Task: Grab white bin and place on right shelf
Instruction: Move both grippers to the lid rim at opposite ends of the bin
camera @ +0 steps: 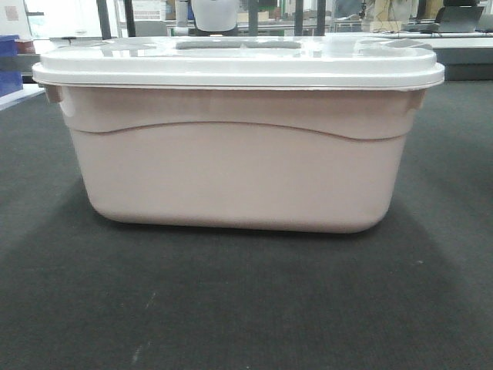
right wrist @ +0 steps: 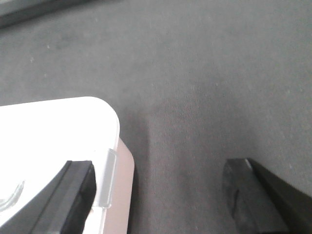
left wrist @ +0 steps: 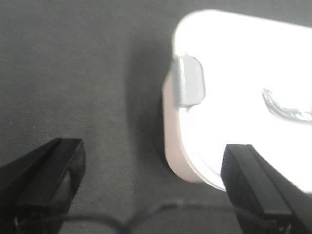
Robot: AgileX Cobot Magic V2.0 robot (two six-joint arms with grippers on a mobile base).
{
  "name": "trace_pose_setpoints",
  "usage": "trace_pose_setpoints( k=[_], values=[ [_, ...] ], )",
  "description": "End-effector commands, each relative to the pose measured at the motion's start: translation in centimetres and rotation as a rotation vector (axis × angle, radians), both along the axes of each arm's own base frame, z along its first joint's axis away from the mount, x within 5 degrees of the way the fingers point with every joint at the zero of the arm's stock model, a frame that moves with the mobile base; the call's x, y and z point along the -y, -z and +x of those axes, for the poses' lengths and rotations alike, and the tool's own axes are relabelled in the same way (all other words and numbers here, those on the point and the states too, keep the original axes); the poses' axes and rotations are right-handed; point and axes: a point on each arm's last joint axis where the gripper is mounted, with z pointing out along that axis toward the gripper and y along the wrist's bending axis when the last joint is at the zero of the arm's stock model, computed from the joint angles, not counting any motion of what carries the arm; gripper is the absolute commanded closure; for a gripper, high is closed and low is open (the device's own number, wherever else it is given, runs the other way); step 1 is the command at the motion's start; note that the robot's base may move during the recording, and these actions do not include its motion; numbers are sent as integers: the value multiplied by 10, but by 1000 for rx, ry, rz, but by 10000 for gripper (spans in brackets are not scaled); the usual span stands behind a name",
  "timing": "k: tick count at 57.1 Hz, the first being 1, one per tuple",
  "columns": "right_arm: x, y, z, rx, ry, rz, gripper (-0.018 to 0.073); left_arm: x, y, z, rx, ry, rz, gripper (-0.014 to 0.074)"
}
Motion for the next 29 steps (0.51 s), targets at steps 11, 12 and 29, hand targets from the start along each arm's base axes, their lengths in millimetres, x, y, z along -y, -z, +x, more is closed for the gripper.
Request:
trace_pose_setpoints(
  k=[11, 12, 29],
  values=[
    [30, -6, 20, 14, -195, 144, -72, -15, 0, 48, -32, 191, -222, 125],
    [32, -5, 21, 17, -205, 154, -72, -16, 2, 51, -38, 198, -237, 125],
    [57, 33, 60, -10, -431, 353, -72, -39, 42, 95, -124, 338, -502, 125]
  ],
)
